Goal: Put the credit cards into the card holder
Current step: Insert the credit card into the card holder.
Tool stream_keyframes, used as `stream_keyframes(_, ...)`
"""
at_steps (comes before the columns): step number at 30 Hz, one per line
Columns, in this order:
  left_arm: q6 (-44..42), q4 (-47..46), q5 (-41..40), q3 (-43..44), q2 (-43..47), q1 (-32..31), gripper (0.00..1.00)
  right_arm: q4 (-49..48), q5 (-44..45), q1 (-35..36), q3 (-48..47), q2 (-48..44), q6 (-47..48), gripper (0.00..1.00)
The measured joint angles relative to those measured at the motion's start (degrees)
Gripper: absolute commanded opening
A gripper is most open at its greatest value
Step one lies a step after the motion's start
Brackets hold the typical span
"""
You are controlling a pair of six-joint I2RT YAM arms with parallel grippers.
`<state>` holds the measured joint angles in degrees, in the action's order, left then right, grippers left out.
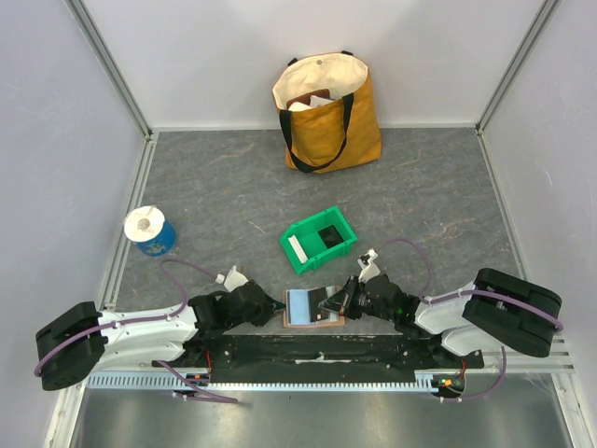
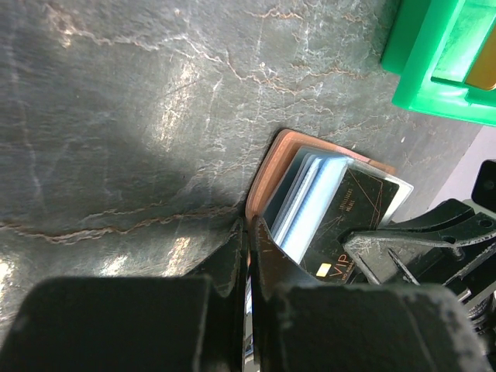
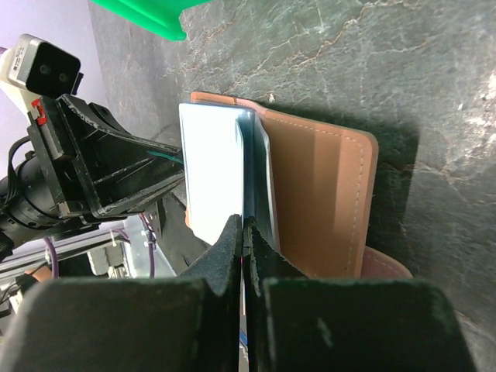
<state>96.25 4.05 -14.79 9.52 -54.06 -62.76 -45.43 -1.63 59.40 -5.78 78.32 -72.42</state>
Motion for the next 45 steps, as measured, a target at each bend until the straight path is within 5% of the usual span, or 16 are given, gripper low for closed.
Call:
stream_keyframes(19, 0.68, -1.07, 0.0, -0.48, -0.07, 0.0, 0.02, -8.15, -3.13, 0.0, -1.46, 8.7, -2.95, 0.02)
stream_keyframes(22, 0.68, -1.2, -0.02, -0.48, -0.17, 0.0, 0.02, -8.17, -3.72, 0.02, -2.23, 9.64, -3.08, 0.12)
stream_keyframes(30, 0.68, -1.46, 0.0, -0.57, -0.31, 0.0, 0.02, 2.21, -2.78, 0.42, -4.55, 4.72, -1.75, 0.61)
stream_keyframes(37, 0.76, -2.19, 0.0, -1.16, 0.13, 0.0, 0.02, 22.86, 3.69, 0.87, -11.34, -4.9, 4.61, 0.65)
stream_keyframes(45, 0.76, -2.54, 0.0, -1.29, 0.07, 0.0, 0.02, 26.71, 4.07, 3.21, -16.81, 0.68, 7.02, 0.61)
